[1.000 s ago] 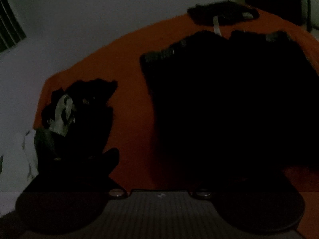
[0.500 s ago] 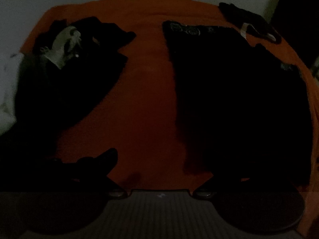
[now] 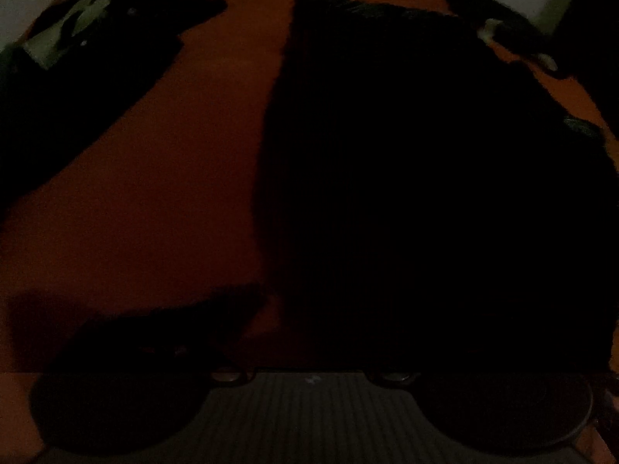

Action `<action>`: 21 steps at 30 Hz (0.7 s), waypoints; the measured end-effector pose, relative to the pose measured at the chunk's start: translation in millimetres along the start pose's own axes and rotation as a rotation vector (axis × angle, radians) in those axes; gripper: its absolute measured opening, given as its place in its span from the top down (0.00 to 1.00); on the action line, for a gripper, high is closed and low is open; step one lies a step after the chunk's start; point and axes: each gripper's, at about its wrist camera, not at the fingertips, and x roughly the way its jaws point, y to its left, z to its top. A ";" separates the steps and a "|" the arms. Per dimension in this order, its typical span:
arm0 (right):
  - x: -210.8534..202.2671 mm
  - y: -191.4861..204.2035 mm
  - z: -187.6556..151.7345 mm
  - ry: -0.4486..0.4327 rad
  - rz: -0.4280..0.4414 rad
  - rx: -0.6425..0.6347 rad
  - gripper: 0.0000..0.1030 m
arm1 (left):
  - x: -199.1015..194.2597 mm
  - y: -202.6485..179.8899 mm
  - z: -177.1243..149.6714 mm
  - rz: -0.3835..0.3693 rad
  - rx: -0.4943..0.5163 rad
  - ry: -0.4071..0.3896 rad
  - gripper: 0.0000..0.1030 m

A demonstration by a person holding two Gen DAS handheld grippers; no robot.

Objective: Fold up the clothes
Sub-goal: 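Smooth the black garment flat with both grippers pressing along its edges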

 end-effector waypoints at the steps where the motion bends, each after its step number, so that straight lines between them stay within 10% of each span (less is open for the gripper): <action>1: -0.4 -0.9 0.3 0.000 0.001 0.008 0.87 | -1.8 -3.3 -2.4 -0.002 0.004 -0.012 0.87; 9: -62.2 17.2 14.8 -0.104 0.050 -0.010 0.97 | -59.1 17.6 -5.0 -0.116 -0.120 -0.104 0.89; 14: -70.3 8.5 1.6 -0.088 -0.092 -0.024 1.00 | -36.7 18.8 -26.1 0.024 -0.107 0.050 0.86; 18: -62.7 2.5 8.8 -0.090 -0.117 -0.021 0.98 | -29.0 30.1 -35.9 0.058 -0.148 0.055 0.57; 21: -67.5 4.2 11.1 -0.122 -0.133 -0.060 0.74 | -33.6 40.1 -30.3 0.075 -0.170 0.047 0.45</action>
